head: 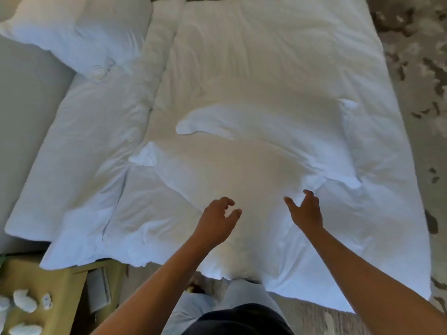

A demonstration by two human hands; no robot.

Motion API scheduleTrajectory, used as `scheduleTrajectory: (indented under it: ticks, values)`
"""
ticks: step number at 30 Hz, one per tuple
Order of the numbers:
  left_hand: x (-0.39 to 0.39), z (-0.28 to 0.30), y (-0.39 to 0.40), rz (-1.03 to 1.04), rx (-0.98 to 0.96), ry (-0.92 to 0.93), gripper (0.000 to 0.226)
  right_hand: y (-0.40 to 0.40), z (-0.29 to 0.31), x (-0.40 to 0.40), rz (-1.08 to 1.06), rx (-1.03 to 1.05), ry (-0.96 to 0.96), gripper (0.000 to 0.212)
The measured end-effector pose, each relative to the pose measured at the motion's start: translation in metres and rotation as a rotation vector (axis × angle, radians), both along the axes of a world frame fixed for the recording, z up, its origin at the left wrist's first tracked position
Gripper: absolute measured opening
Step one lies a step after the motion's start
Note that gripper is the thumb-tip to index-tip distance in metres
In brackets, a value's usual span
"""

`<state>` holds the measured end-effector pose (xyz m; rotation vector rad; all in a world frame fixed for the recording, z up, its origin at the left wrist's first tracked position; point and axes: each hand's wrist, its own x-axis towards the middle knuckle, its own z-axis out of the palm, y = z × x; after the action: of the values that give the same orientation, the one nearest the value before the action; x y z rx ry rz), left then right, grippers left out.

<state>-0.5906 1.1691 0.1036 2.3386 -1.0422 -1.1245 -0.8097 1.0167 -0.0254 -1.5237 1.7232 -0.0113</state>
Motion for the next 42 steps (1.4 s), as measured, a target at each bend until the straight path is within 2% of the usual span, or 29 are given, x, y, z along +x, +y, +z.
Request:
scheduleTrajectory:
  ticks: [6,11,14,18,22,24,28,31,35,38,42]
  values:
    - [0.022,-0.066,-0.083,-0.335,0.136,-0.081,0.067,-0.031,-0.045,0.013,-0.157,0.14,0.008,0.12]
    - [0.031,-0.117,-0.097,-0.515,0.245,-0.191,0.082,-0.026,-0.087,0.03,-0.37,0.24,-0.085,0.138]
    - [0.034,-0.134,-0.088,-0.595,0.239,-0.253,0.088,-0.018,-0.1,0.043,-0.457,0.228,-0.13,0.125]
    - [0.04,-0.139,-0.076,-0.656,0.206,-0.284,0.094,-0.003,-0.102,0.053,-0.568,0.116,-0.224,0.088]
    - [0.049,-0.125,-0.062,-0.679,0.177,-0.264,0.095,0.017,-0.077,0.067,-0.594,0.013,-0.25,0.054]
    - [0.06,-0.113,-0.057,-0.646,0.149,-0.231,0.093,0.03,-0.056,0.08,-0.59,-0.055,-0.255,0.045]
    - [0.088,-0.078,-0.044,-0.557,0.079,-0.166,0.094,0.063,-0.007,0.11,-0.518,-0.249,-0.236,0.039]
    - [0.113,-0.048,-0.035,-0.637,-0.01,-0.227,0.096,0.091,0.036,0.134,-0.429,-0.358,-0.233,0.031]
    - [0.143,-0.017,-0.048,-0.752,-0.141,-0.27,0.091,0.135,0.077,0.152,-0.297,-0.474,-0.167,0.03]
    - [0.146,-0.016,-0.06,-0.835,-0.158,-0.241,0.088,0.171,0.085,0.143,-0.297,-0.468,-0.157,0.041]
    - [0.12,-0.041,-0.054,-0.936,-0.071,-0.184,0.092,0.226,0.065,0.098,-0.403,-0.384,0.018,0.061]
